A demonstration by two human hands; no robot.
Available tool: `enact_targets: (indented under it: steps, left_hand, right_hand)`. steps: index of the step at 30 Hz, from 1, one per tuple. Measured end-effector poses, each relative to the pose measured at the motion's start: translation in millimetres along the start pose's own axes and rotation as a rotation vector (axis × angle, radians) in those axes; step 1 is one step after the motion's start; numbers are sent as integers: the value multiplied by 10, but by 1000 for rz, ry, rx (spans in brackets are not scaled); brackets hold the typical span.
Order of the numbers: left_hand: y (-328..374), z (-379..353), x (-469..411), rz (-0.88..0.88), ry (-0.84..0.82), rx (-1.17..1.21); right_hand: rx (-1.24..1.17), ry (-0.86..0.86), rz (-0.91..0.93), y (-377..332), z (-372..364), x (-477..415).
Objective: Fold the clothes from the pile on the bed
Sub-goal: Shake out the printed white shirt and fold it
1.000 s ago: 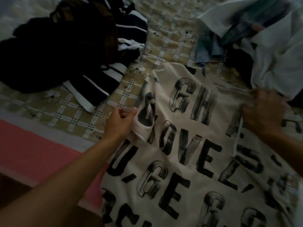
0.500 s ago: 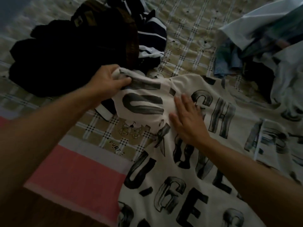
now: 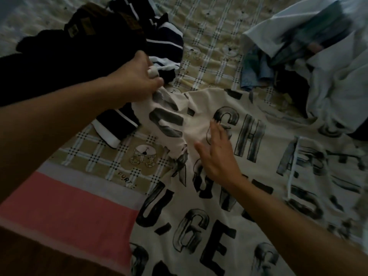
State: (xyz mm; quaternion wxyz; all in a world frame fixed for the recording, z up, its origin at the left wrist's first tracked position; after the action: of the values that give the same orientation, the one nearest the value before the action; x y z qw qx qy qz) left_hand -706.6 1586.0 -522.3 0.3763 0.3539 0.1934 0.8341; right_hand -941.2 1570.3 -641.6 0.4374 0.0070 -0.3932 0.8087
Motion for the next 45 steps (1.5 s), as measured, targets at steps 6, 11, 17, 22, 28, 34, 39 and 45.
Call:
enact_targets:
  steps: [6,11,17,22,28,34,39,45]
  left_hand:
    - [1070,-410,201,31,-436,447]
    - [844,-1036,254,14,-644,112]
    - [76,-1635,400,-195,-478,-383]
    - [-70,-1884,424,-203,-333,-180]
    - [172,-1488,750,-625,116,-355]
    - [-291,-1741,1264,-805,-114,-721]
    - [-479,-2065,1329,-616,-521,-670]
    - [115,-1829,538,-628,-44,-469]
  right_hand:
    - [-778,-65,-160,2,158,531]
    - [-1279,-82,-482,375,95,728]
    - [-1348,94,-562,872,346,757]
    - [-1270,180,-657,1141,726,250]
    - [-860,-66,-468,647,1077,-229]
    - [-874,101,-393,750,1009,-253]
    - [-650,180,-415,926,784,-16]
    - [-518,-35,-238,863,749,-61]
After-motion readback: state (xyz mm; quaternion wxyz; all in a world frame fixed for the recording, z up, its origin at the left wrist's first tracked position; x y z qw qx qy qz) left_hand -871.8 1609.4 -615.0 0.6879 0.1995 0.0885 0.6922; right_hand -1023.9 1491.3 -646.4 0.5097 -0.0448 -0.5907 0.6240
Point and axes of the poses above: each hand's wrist, its own x-axis away from the middle knuckle, its own z-axis out of the back of the hand, y = z × x, the point moved 4 cm from there along -x, towards the middle knuckle, and after that the axes turned 7 degrees about -y, right-handed, at the moved point
